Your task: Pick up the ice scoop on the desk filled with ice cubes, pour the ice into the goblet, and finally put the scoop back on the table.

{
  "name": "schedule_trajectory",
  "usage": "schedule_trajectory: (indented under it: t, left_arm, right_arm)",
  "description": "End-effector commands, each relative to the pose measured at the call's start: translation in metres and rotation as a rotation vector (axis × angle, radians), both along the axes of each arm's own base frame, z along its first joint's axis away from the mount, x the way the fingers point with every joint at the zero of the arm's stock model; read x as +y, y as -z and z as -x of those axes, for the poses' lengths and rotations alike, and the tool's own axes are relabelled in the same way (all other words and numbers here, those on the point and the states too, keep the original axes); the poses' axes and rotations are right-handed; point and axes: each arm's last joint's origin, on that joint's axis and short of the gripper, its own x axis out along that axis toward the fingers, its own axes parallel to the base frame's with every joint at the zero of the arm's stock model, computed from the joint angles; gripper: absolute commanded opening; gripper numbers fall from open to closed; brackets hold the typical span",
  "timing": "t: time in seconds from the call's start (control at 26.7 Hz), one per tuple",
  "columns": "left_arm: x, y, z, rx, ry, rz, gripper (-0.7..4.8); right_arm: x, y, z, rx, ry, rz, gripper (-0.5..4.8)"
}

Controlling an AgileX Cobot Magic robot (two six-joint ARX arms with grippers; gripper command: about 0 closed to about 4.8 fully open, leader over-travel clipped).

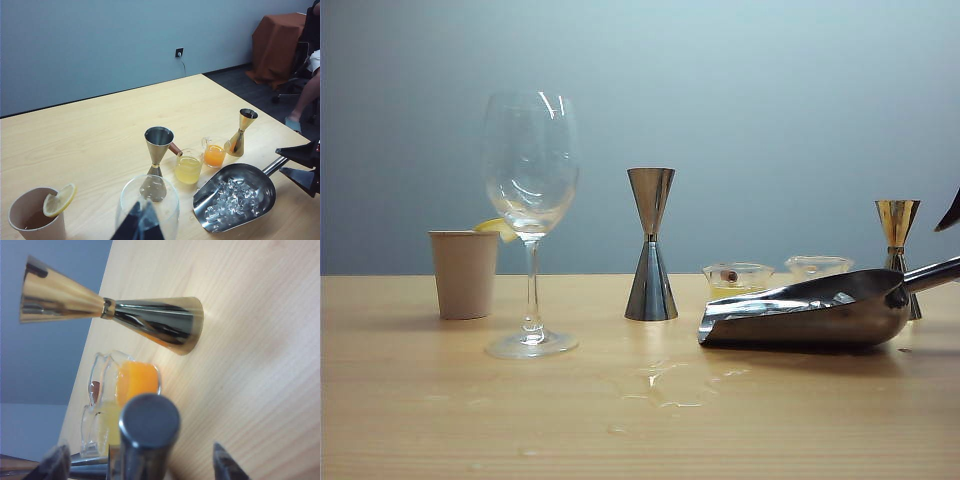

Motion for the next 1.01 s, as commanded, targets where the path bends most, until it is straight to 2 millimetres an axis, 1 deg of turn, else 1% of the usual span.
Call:
schedule_trajectory:
  t: [0.04,0.19,0.22,0.37,0.64,0.67,0.71,0.75,0.9,1.01]
  left_arm:
    - [0.000,-0.003,0.001,-0.017,0.009,0.005,-0.06]
    - [0.000,-0.003,0.001,-0.017,0.009,0.005,-0.06]
    - [0.000,-0.003,0.001,-0.017,0.009,0.005,-0.06]
    - [0.000,-0.003,0.001,-0.017,0.009,0.005,-0.06]
    - [0.000,-0.003,0.001,-0.017,0.009,0.005,-0.06]
    - [0.000,-0.003,0.001,-0.017,0.009,0.005,-0.06]
    - [0.000,-0.003,0.001,-0.017,0.009,0.005,-0.06]
    - [0.000,-0.003,0.001,-0.017,0.009,0.005,-0.06]
    - [0.000,-0.003,0.001,-0.017,0.009,0.005,-0.06]
    - [0.000,-0.003,0.001,-0.018,0.007,0.004,-0.06]
  right_arm:
    - [0.000,-0.003,-0.010,-0.061,-0.006,-0.002,3.64]
    - [0.000,-0.002,-0.020,-0.072,-0.020,-0.006,3.63]
    - [0.000,-0.002,-0.024,-0.071,-0.028,-0.008,3.55]
    - [0.000,-0.001,-0.030,-0.062,-0.031,-0.010,3.55]
    - [0.000,0.005,-0.032,-0.036,-0.028,-0.004,3.54]
    - [0.000,0.006,-0.032,-0.036,-0.032,0.005,3.46]
    - [0.000,0.007,-0.032,-0.030,-0.033,0.005,3.27]
    - [0.000,0.008,-0.032,-0.026,-0.034,0.005,3.22]
    - [0.000,0.011,-0.033,-0.019,-0.036,0.004,3.22]
    - [0.000,0.010,-0.033,-0.026,-0.055,0.001,3.10]
